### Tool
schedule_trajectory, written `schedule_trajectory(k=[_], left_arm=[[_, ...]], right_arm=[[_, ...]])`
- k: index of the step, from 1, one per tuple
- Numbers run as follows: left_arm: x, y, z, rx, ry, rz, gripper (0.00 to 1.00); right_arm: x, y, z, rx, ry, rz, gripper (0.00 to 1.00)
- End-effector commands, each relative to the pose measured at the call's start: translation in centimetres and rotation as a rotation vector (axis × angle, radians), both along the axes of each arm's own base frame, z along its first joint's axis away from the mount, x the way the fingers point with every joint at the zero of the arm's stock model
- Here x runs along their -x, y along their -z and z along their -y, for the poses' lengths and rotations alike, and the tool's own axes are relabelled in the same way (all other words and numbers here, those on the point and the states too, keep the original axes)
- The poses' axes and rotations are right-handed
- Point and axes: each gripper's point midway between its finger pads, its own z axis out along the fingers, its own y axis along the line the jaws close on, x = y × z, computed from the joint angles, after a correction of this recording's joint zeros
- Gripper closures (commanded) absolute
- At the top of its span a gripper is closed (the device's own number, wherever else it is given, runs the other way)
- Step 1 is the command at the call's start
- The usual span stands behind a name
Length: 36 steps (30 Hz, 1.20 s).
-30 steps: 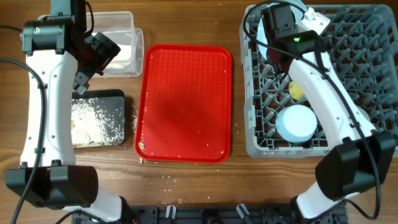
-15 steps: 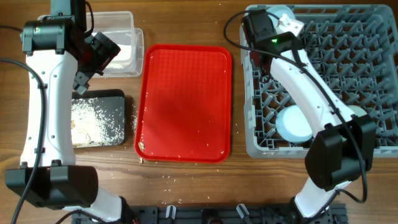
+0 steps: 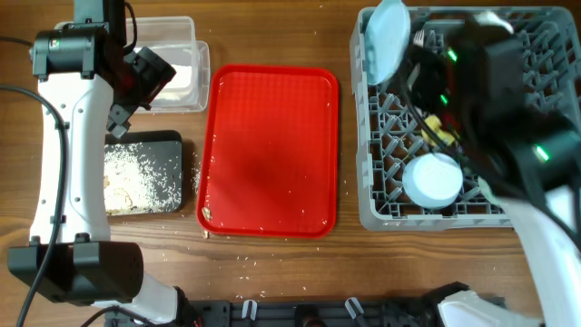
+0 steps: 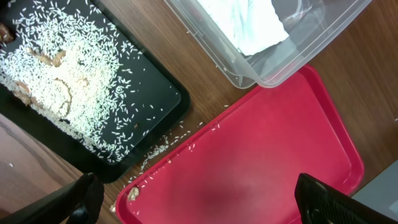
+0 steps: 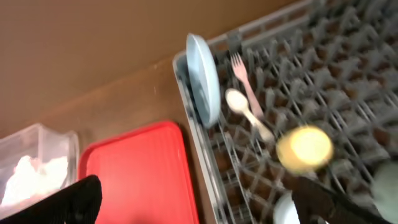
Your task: Sort waste into correct bins and load items into the dishwasher rack
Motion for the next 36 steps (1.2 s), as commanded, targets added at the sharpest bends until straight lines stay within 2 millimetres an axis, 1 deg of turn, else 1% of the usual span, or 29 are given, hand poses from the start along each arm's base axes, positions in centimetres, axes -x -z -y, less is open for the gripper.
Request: schedule_trajectory(k=[1, 4, 6, 8, 9, 11, 13, 16, 19, 22, 26, 29, 31, 33, 34, 36], left_arm=[[0.0, 0.1, -0.4, -0.016, -0.007, -0.005, 0.0], [0.0, 0.1, -0.4, -0.016, -0.008, -0.005, 0.0], [0.0, 0.1, -0.4, -0.016, -0.007, -0.005, 0.0], [0.0, 0.1, -0.4, -0.016, -0.008, -0.005, 0.0], [0.0, 0.1, -0.4, -0.016, -0.007, -0.005, 0.0], [0.0, 0.1, -0.4, -0.016, -0.007, -0.004, 0.0], [0.0, 0.1, -0.4, -0.016, -0.007, -0.005, 0.0], [0.0, 0.1, -0.4, -0.016, -0.008, -0.005, 0.0], [0.0, 0.1, -0.4, -0.016, -0.008, -0.004, 0.0], [0.0, 0.1, -0.4, -0.016, -0.007, -0.004, 0.0], [0.0, 0.1, -0.4, -0.016, -0.007, -0.004, 0.0], [0.0, 0.1, -0.4, -0.016, -0.008, -0.005, 0.0], [0.0, 0.1, -0.4, -0.016, -0.007, -0.005, 0.0], [0.0, 0.1, -0.4, -0.016, -0.007, -0.005, 0.0], [0.0, 0.1, -0.4, -0.016, -0.007, -0.004, 0.0], [0.0, 0.1, -0.4, -0.016, -0.008, -0.005, 0.0]], right_arm=[[3.8, 1.5, -0.1, -0.068, -0.008, -0.053, 0.0], [6.8, 3.0, -1.2, -0.092, -0.068, -0.037, 0.0], [8.8, 4.5, -1.8, -0.152, -0.077, -0.031, 0.0], [10.5, 6.2, -2.1, -0.225, -0.056, -0.047, 0.0], [11.1, 6.9, -2.2, -0.244, -0.057, -0.055, 0.0], [12.7, 9.3, -2.6, -0.319, -0.042, -0.118, 0.0], [13.5, 11.1, -2.4, -0.362, 0.015, -0.175, 0.0], [13.9, 12.5, -2.2, -0.388, 0.078, -0.221, 0.0], [14.7, 13.8, -1.2, -0.327, 0.105, -0.278, 0.0], [14.5, 14.3, 0.1, -0.256, 0.15, -0.27, 0.0], [13.7, 14.3, 0.5, -0.107, 0.05, -0.251, 0.0], [12.2, 13.5, -0.4, -0.036, -0.063, -0.193, 0.0], [10.7, 12.5, -1.4, 0.02, -0.171, -0.105, 0.0], [9.3, 11.6, -2.0, 0.062, -0.247, -0.004, 0.0], [8.9, 11.3, -2.2, 0.077, -0.286, 0.046, 0.0], [8.4, 11.2, -2.8, 0.085, -0.362, 0.125, 0.0]])
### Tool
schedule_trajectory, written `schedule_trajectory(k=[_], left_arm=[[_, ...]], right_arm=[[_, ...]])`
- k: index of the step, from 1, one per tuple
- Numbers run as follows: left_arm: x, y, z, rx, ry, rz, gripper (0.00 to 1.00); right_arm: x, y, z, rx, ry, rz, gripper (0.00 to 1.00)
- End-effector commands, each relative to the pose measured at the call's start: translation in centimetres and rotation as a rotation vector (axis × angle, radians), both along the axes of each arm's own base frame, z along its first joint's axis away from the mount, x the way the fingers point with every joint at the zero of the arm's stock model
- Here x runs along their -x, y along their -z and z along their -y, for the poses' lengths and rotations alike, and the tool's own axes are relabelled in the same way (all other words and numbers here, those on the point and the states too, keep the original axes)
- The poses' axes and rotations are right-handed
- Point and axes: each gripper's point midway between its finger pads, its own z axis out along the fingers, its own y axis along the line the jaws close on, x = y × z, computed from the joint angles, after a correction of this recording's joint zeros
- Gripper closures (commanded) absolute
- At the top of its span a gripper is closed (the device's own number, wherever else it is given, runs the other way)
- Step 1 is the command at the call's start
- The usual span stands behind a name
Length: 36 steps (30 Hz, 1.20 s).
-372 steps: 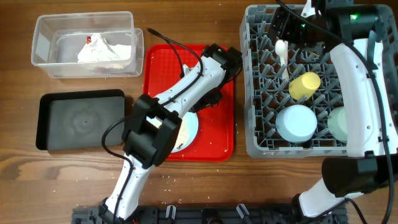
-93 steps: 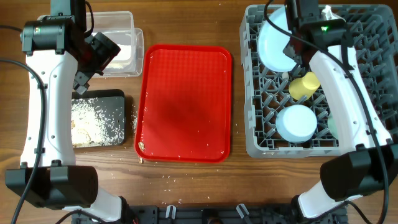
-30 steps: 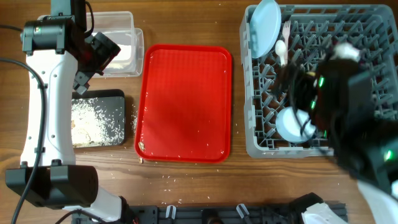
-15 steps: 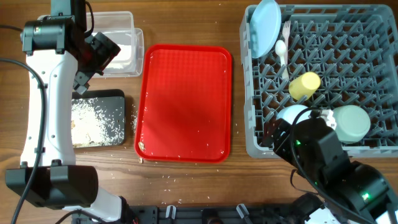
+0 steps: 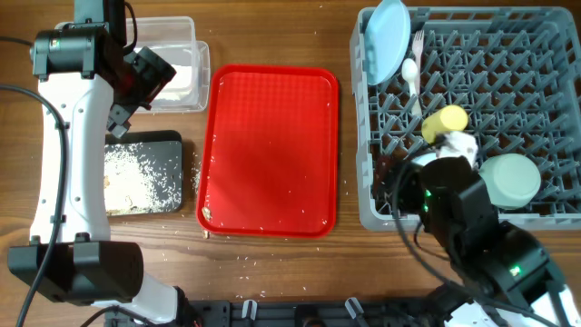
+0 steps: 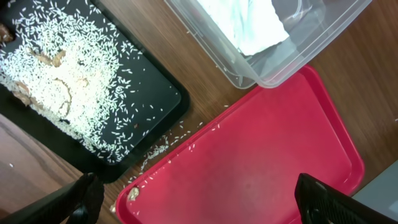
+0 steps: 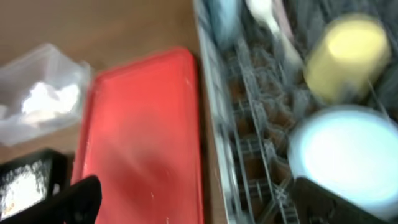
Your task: Sort waste into correct bins and load items into the dishwasher rack
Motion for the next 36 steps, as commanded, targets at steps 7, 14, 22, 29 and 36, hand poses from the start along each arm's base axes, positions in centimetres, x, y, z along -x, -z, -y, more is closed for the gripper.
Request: schedule_trajectory(k=[7, 14, 22, 29, 36], left_arm=[[0.0, 0.1, -0.4, -0.016, -0.007, -0.004, 0.0], [0.0, 0.1, -0.4, -0.016, -0.007, -0.004, 0.0], [0.0, 0.1, -0.4, -0.016, -0.008, -0.004, 0.0], [0.0, 0.1, -0.4, -0.016, -0.008, -0.004, 0.0], [0.0, 0.1, -0.4, -0.016, -0.007, -0.004, 0.0]], right_arm=[[-1.0, 1.7, 1.7, 0.05, -0.17, 0.438, 0.0], [-0.5, 3.6, 5.0, 0.028, -0.074, 0.604, 0.0], [-0.1, 4.9, 7.5, 0.057, 0.033, 0.724, 0.0], [-0.2, 6.8, 9.3, 0.124, 0.091, 0.683, 0.0], [-0.2, 6.9, 9.9, 0.392, 0.03, 0.696, 0.0]])
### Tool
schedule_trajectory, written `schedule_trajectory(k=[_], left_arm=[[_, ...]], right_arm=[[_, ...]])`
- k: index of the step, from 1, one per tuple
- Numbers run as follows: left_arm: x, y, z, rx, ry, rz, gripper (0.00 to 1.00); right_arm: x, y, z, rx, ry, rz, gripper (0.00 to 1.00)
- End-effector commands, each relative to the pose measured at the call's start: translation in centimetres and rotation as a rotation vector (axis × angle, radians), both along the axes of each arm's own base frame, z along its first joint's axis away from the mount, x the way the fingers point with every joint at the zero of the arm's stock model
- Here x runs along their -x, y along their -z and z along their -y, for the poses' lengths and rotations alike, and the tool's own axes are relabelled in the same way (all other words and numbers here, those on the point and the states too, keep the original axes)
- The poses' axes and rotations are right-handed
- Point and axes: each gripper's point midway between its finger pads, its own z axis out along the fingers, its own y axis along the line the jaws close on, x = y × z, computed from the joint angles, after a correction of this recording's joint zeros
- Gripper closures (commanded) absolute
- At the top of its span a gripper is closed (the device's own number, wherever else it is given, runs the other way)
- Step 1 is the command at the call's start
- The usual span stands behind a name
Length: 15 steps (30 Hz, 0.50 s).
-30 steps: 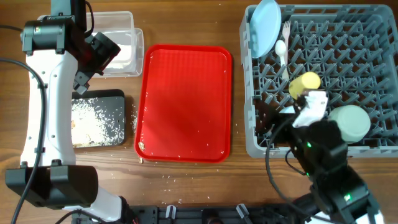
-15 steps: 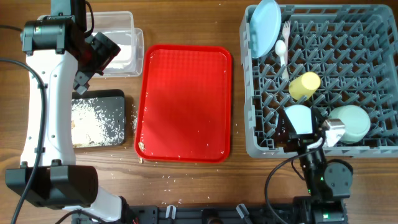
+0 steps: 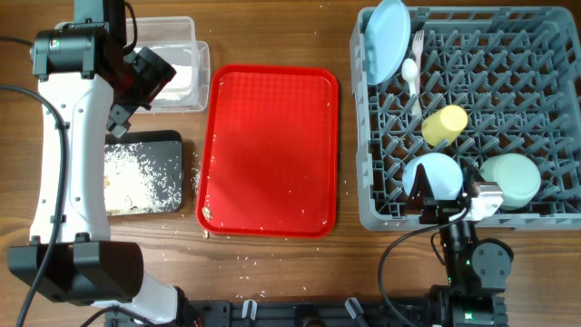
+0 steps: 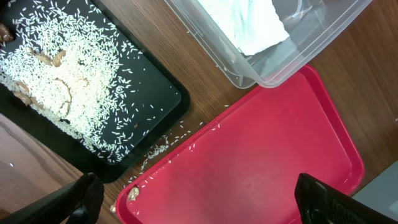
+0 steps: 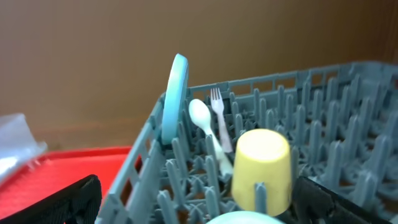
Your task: Sort waste into correct bins and load items into the dishwasher rack
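The grey dishwasher rack holds an upright blue plate, a fork, a spoon, a yellow cup, a pale blue bowl and a green bowl. My right gripper is open and empty, low at the rack's front edge, looking across the yellow cup. My left gripper is open and empty, held above the red tray. A food crumb lies in the tray's corner.
A black tray scattered with rice sits at the left. Behind it stands a clear container with white tissue. Loose rice grains lie on the wooden table near the red tray.
My right arm has drawn back from the rack's front left corner to the table's front edge. The pale blue bowl now shows in the rack. The left arm has not moved.
My right arm first reached over the rack, above a pale bowl. Then it hung over the rack's front left part, with the green bowl showing beside it. Now it sits low at the front edge, both bowls uncovered. The left gripper stayed open over the tray throughout.
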Motion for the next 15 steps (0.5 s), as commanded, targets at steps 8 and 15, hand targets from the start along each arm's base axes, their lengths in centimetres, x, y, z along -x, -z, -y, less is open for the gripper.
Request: schedule_trajectory(k=[8, 15], left_arm=[[-0.01, 0.08, -0.41, -0.016, -0.007, -0.004, 0.0], [-0.01, 0.08, -0.41, -0.016, -0.007, -0.004, 0.0]], right_arm=[[0.0, 0.04, 0.46, 0.124, 0.024, 0.005, 0.0], [-0.09, 0.39, 0.47, 0.122, 0.023, -0.011, 0.0]])
